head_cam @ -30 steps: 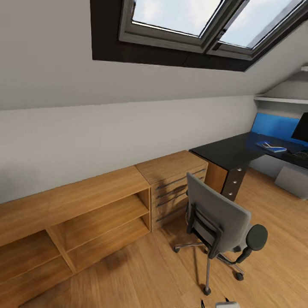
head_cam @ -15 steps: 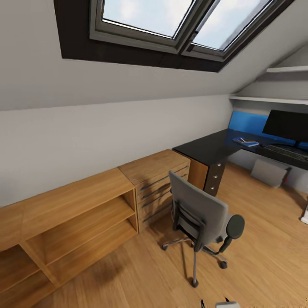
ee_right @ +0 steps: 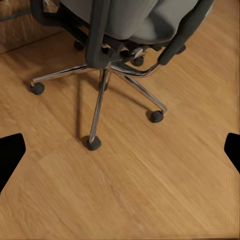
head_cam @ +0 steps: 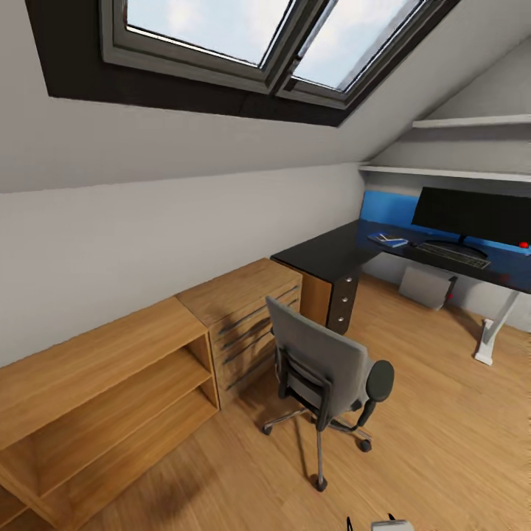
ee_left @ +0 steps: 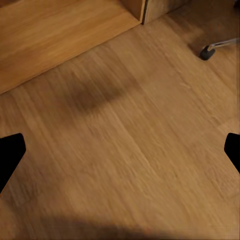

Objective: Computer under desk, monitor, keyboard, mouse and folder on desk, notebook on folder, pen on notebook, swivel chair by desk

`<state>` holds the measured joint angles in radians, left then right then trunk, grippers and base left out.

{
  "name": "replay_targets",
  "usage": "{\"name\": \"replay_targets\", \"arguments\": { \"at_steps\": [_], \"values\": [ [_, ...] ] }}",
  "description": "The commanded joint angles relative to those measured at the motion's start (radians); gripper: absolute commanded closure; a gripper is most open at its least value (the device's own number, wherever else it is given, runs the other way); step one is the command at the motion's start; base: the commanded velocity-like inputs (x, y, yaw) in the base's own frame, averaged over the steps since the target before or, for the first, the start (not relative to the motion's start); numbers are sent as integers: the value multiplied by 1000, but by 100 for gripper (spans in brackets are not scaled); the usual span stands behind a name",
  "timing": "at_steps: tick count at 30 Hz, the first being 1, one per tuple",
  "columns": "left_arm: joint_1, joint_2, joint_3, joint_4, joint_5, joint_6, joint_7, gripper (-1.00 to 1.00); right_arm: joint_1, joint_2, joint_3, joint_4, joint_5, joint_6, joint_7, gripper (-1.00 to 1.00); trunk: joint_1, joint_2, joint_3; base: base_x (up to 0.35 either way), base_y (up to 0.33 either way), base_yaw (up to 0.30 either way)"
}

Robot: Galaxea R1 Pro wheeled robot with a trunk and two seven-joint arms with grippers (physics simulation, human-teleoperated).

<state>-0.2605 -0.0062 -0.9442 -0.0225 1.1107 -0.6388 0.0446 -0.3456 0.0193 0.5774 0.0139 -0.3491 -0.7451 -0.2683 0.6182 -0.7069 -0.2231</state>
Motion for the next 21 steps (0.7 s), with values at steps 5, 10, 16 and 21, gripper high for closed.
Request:
{"name": "replay_targets", "arguments": {
  "at_steps": [5,10,16,21],
  "values": [
    [0,0,-8,-1,4,-3,5,-100,-1,1,9,1,-2,-3,-6,-100,0,-1,0,172,248,-267],
    [0,0,-8,-1,4,-4,5,-100,-1,1,10,1,0,-3,-6,-100,0,-1,2,176,254,-267],
    [0,0,-8,-1,4,-4,5,-100,-1,1,10,1,1,-2,-6,-100,0,-1,4,178,255,-267],
    [0,0,-8,-1,4,-4,5,-100,-1,1,10,1,1,-2,-6,-100,0,-1,6,179,256,-267]
  ]
}}
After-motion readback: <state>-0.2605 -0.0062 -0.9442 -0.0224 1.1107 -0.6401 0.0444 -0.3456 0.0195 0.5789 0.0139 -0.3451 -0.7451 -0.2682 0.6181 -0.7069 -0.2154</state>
